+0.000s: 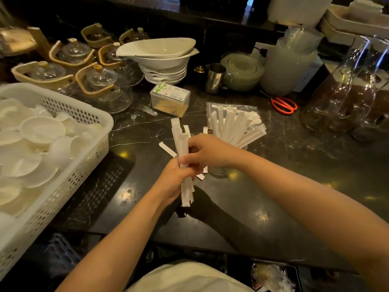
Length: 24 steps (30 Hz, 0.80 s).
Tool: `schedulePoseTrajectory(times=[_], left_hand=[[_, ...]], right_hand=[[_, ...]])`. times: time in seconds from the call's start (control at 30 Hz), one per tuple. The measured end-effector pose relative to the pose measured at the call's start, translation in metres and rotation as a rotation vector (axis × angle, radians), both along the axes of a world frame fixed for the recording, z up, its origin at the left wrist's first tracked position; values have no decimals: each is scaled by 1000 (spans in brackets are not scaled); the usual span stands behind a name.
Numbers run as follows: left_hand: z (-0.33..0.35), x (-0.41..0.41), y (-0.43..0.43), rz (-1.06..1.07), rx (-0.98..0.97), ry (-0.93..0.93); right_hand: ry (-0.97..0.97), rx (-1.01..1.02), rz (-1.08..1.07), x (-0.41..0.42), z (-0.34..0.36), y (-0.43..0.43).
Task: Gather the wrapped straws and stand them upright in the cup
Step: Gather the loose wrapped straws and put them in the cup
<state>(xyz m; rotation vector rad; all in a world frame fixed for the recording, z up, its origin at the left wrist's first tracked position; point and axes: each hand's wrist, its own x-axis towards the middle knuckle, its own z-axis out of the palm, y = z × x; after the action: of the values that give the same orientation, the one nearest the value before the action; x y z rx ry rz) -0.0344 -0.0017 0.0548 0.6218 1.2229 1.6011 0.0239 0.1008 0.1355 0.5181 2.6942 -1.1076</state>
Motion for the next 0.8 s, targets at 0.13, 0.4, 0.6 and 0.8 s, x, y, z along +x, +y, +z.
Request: schedulePoseTrajectory(times=[0.13,0.4,0.6,0.8], left_hand=[[-8,-11,-3,56,-66,-38],[-11,-27,-13,147,-57,-108],[-15,-40,-18,218,-108,-136],[-13,-49,-19,239,-156,-148]], right_hand=[[4,49,-4,-15,-4,-7],[2,-48,-74,-36,-6,2],[9,9,-376,-52,-28,32],[-278,86,-450,-67,-78,27]])
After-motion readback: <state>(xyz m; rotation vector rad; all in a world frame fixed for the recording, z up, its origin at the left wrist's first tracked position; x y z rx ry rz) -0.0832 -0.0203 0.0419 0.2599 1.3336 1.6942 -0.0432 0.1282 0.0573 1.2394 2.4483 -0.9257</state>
